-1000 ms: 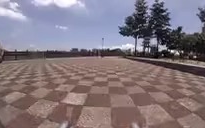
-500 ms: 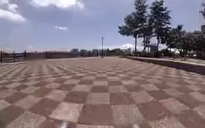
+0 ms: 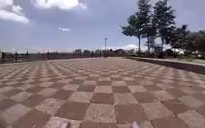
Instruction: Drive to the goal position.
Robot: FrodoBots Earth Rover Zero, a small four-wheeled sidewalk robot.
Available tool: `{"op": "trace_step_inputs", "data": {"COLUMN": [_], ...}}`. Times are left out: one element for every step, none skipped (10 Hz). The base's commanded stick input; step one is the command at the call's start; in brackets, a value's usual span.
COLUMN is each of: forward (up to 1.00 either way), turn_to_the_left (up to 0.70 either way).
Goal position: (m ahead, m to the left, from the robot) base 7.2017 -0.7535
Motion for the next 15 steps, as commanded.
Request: {"op": "trace_step_inputs", "data": {"forward": [0.7,0.7,0.7,0.7,0.7,0.7,0.7,0.7,0.7,0.7,0.7,0.7,0.7,0.7,0.7], "turn_to_the_left": [0.0,0.0,0.0,0.0,0.0,0.0,0.0,0.0,0.0,0.0,0.0,0.0,0.0,0.0,0.0]}}
